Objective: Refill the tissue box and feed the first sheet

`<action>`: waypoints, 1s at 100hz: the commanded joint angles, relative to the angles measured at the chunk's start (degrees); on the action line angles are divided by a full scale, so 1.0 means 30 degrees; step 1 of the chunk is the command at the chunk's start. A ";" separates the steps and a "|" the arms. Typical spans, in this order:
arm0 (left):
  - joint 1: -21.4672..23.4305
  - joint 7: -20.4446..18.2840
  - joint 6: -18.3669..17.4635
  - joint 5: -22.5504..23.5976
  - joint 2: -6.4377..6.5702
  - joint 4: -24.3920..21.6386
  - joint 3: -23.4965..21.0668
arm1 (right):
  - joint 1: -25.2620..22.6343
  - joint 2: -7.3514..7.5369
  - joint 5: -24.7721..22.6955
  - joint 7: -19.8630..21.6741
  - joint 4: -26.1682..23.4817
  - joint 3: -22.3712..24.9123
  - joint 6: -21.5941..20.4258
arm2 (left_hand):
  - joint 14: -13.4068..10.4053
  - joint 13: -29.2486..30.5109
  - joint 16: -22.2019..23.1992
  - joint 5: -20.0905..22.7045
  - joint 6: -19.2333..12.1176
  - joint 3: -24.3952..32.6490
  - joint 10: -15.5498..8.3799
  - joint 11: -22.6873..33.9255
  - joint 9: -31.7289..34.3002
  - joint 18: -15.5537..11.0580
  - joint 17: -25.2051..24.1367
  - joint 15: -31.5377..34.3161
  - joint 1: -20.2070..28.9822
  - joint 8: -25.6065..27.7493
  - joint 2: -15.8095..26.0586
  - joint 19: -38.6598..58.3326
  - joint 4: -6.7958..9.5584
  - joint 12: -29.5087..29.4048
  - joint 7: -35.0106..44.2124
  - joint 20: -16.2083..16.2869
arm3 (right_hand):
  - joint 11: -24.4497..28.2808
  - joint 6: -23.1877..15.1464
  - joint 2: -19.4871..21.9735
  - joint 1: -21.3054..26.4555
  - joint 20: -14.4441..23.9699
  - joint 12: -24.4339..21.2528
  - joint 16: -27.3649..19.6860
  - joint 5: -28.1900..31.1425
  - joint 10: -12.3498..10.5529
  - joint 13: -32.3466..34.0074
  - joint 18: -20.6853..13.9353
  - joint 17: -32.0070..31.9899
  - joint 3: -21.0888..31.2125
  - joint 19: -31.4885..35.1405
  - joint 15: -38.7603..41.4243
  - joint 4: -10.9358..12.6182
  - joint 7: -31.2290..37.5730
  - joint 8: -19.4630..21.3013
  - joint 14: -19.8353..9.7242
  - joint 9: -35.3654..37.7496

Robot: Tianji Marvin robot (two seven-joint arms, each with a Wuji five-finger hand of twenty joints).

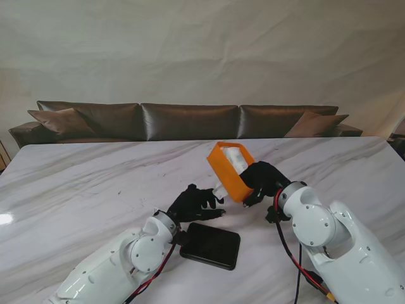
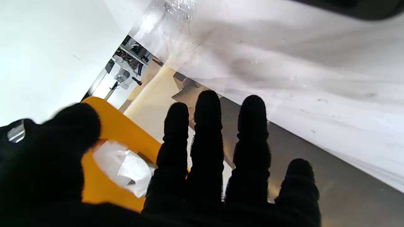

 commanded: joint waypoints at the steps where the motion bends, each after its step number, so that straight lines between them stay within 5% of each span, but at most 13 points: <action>1: -0.0072 0.0686 -0.0577 -0.0102 0.0059 0.0329 -0.0206 | 0.0034 0.0024 -0.0036 0.0293 0.0070 -0.0079 -0.0046 | -0.0366 -0.0837 -0.0100 -0.1267 0.0906 -0.3004 -0.0382 -0.0801 -0.1346 -0.0670 -0.0664 -0.0656 0.0747 -0.1316 0.0765 2.8935 -0.1622 -0.0766 -0.0745 -0.0118 | -0.0267 -0.0168 0.1842 0.1700 0.1782 -0.0490 0.0885 0.0410 0.1277 0.2256 -0.8536 0.0313 0.3722 0.3562 0.3527 0.1512 0.0392 0.0281 0.1512 0.1352; 5: -0.0093 0.0742 -0.0835 -0.0235 0.0026 0.0429 -0.0248 | 0.0051 0.0025 0.0002 0.0307 0.0130 -0.0124 -0.0054 | -0.0312 -0.0909 -0.0092 -0.1540 0.1234 -0.3845 -0.0279 -0.0960 -0.1681 -0.0609 -0.0754 -0.0764 0.0945 -0.1771 0.0957 2.8835 -0.1738 -0.0967 -0.1153 -0.0086 | -0.0268 -0.0168 0.1874 0.1676 0.1782 -0.0490 0.0886 0.0410 0.1277 0.2258 -0.8536 0.0313 0.3720 0.3562 0.3527 0.1513 0.0392 0.0281 0.1511 0.1352; 8: -0.0134 0.0793 -0.1069 -0.0316 -0.0001 0.0527 -0.0270 | 0.0062 0.0029 0.0030 0.0326 0.0171 -0.0159 -0.0064 | -0.0302 -0.0855 -0.0066 -0.1605 0.1387 -0.4503 -0.0276 -0.1053 -0.1784 -0.0607 -0.0764 -0.0753 0.1009 -0.2137 0.1179 2.8818 -0.1308 -0.1160 -0.1332 -0.0044 | -0.0268 -0.0168 0.1883 0.1682 0.1782 -0.0490 0.0887 0.0410 0.1276 0.2258 -0.8536 0.0313 0.3722 0.3562 0.3527 0.1511 0.0392 0.0282 0.1511 0.1352; 13: -0.0167 0.0857 -0.1305 -0.0479 -0.0050 0.0631 -0.0313 | 0.0078 0.0033 0.0062 0.0350 0.0234 -0.0219 -0.0083 | -0.0218 -0.0782 -0.0055 -0.1604 0.1664 -0.4222 -0.0135 -0.1052 -0.1781 -0.0494 -0.0811 -0.0843 0.0159 -0.2442 0.0846 2.8694 0.0353 -0.1301 -0.1406 -0.0048 | -0.0268 -0.0168 0.1830 0.1694 0.1782 -0.0490 0.0888 0.0410 0.1276 0.2257 -0.8539 0.0311 0.3722 0.3560 0.3525 0.1495 0.0391 0.0282 0.1511 0.1352; 16: -0.0171 0.0848 -0.1386 -0.0534 -0.0051 0.0639 -0.0354 | 0.0091 0.0038 0.0080 0.0371 0.0267 -0.0259 -0.0098 | -0.0203 -0.0756 -0.0049 -0.1594 0.1809 -0.3985 -0.0075 -0.1071 -0.1794 -0.0486 -0.0819 -0.0861 -0.0108 -0.2543 0.0722 2.8686 0.0684 -0.1339 -0.1479 -0.0038 | -0.0268 -0.0168 0.1817 0.1705 0.1781 -0.0490 0.0886 0.0410 0.1276 0.2250 -0.8543 0.0308 0.3722 0.3558 0.3521 0.1489 0.0391 0.0283 0.1511 0.1352; 31: -0.0204 0.1020 -0.1090 -0.0562 -0.0116 0.0687 -0.0439 | 0.0114 0.0059 0.0163 0.0478 0.0355 -0.0394 -0.0224 | 0.0085 -0.0246 0.0081 -0.1094 0.2347 -0.3799 0.0654 -0.0942 -0.1317 -0.0225 -0.0591 -0.0621 -0.0446 -0.2748 0.0873 2.8729 0.0713 -0.1413 -0.1497 0.0012 | -0.0269 -0.0168 0.1858 0.1703 0.1780 -0.0490 0.0888 0.0410 0.1276 0.2249 -0.8558 0.0307 0.3722 0.3554 0.3518 0.1484 0.0391 0.0283 0.1508 0.1352; 52: -0.0620 0.1237 -0.0865 -0.0945 -0.0364 0.1039 -0.0203 | 0.0120 0.0091 0.0182 0.0559 0.0380 -0.0679 -0.0570 | 0.0391 0.0919 0.0391 0.0511 0.1789 -0.3429 0.0431 -0.0053 0.0556 0.0069 -0.0070 0.0342 0.0316 -0.2477 0.2245 2.9272 0.0661 -0.1187 -0.0304 0.0244 | -0.0286 -0.0168 0.1881 0.1674 0.1775 -0.0486 0.0892 0.0410 0.1278 0.2224 -0.8577 0.0281 0.3722 0.3533 0.3496 0.1459 0.0391 0.0284 0.1491 0.1351; 66: -0.0880 0.1440 -0.0810 -0.1037 -0.0516 0.1248 0.0005 | 0.0098 0.0112 0.0285 0.0642 0.0471 -0.0823 -0.0762 | 0.0512 0.1904 0.0436 0.1787 0.1223 -0.3033 0.0400 0.0466 0.2016 0.0325 0.0342 0.1041 0.1475 -0.2172 0.3302 2.9666 0.1466 -0.0935 0.0599 0.0273 | -0.0313 -0.0168 0.1930 0.1643 0.1776 -0.0481 0.0899 0.0410 0.1267 0.2214 -0.8578 0.0279 0.3721 0.3530 0.3484 0.1452 0.0391 0.0284 0.1486 0.1346; 72: -0.0945 0.1692 -0.0696 -0.1006 -0.0610 0.1344 0.0093 | 0.0057 0.0117 0.0324 0.0660 0.0481 -0.0826 -0.0804 | 0.0560 0.2568 0.0451 0.2530 0.0758 -0.3066 0.0287 0.0944 0.2897 0.0434 0.0703 0.1710 0.2706 -0.1707 0.4452 3.0052 0.2340 -0.0654 0.1444 0.0229 | -0.0326 -0.0168 0.1939 0.1651 0.1775 -0.0476 0.0900 0.0410 0.1261 0.2205 -0.8574 0.0265 0.3722 0.3523 0.3475 0.1447 0.0391 0.0284 0.1484 0.1343; 74: -0.0958 0.1767 -0.0661 -0.1013 -0.0642 0.1372 0.0115 | 0.0042 0.0120 0.0334 0.0670 0.0479 -0.0823 -0.0815 | 0.0593 0.2783 0.0472 0.2683 0.0376 -0.2296 0.0242 0.1119 0.3161 0.0503 0.0823 0.1941 0.3120 -0.1637 0.4282 3.0182 0.2897 -0.0549 0.1765 0.0210 | -0.0330 -0.0168 0.1966 0.1617 0.1775 -0.0472 0.0901 0.0410 0.1260 0.2204 -0.8583 0.0266 0.3722 0.3522 0.3473 0.1441 0.0391 0.0284 0.1482 0.1344; 83: -0.0977 0.2102 -0.0571 -0.1169 -0.0803 0.1524 0.0177 | -0.0024 0.0136 0.0330 0.0726 0.0444 -0.0793 -0.0847 | 0.0773 0.3562 0.0631 0.3046 -0.1409 0.0766 0.0053 0.2061 0.4257 0.0824 0.1300 0.2934 0.4265 -0.0835 0.3643 3.0508 0.3817 0.0030 0.3958 0.0126 | -0.0349 -0.0168 0.1966 0.1621 0.1775 -0.0461 0.0905 0.0410 0.1248 0.2198 -0.8594 0.0275 0.3722 0.3523 0.3464 0.1433 0.0391 0.0284 0.1478 0.1342; 91: -0.0965 0.2578 -0.0524 -0.1188 -0.0963 0.1725 0.0252 | -0.0089 0.0142 0.0296 0.0738 0.0386 -0.0743 -0.0863 | 0.0858 0.4222 0.0923 0.3419 -0.3181 0.2212 -0.0163 0.3085 0.5119 0.1062 0.1775 0.3968 0.3589 0.1536 0.3785 3.0828 0.5359 0.0779 0.5812 0.0172 | -0.0370 -0.0193 0.2023 0.1579 0.1774 -0.0450 0.0909 0.0394 0.1238 0.2192 -0.8595 0.0276 0.3722 0.3522 0.3456 0.1435 0.0376 0.0285 0.1472 0.1340; 100: -0.0937 0.3136 -0.0535 -0.1216 -0.1159 0.2006 0.0339 | -0.0119 0.0144 0.0256 0.0735 0.0337 -0.0711 -0.0858 | 0.1033 0.4796 0.1316 0.4549 -0.3889 0.3842 0.0005 0.3921 0.6016 0.1252 0.2252 0.5011 0.2349 0.4291 0.3527 3.1148 0.7242 0.1522 0.6348 0.0184 | -0.0416 -0.0265 0.2083 0.1544 0.1771 -0.0435 0.0913 0.0365 0.1207 0.2176 -0.8587 0.0267 0.3722 0.3515 0.3434 0.1418 0.0338 0.0302 0.1454 0.1332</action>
